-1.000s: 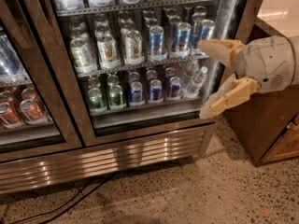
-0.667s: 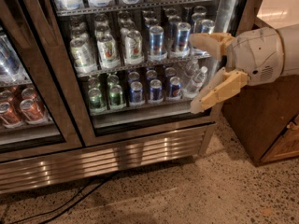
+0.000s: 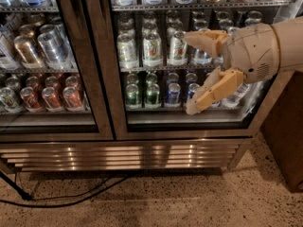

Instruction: Open right fridge door

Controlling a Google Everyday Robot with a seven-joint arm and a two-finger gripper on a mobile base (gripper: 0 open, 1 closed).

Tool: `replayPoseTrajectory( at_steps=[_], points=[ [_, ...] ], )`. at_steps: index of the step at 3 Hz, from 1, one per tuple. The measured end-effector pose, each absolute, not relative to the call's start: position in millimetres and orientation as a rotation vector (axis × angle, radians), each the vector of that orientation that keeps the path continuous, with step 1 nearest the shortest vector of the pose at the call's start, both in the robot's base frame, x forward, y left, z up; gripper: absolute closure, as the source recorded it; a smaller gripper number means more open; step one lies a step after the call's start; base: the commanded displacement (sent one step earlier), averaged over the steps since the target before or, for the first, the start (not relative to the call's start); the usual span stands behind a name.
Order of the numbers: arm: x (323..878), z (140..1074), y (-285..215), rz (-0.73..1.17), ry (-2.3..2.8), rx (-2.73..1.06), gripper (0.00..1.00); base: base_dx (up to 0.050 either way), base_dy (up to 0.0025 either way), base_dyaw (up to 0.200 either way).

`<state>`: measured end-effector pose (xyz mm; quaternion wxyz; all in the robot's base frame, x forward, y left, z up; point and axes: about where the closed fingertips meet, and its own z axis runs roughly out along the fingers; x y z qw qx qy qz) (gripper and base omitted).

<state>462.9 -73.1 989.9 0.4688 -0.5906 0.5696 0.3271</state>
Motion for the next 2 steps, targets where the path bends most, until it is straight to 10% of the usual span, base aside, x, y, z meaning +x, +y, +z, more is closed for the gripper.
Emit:
replayPoseTrajectory(
  at_steps=[2],
  points=[
    [462.9,989.9,-73.1,0.802,1.397,-1.448,0.00,0.019,0.00000,0.000]
  ],
)
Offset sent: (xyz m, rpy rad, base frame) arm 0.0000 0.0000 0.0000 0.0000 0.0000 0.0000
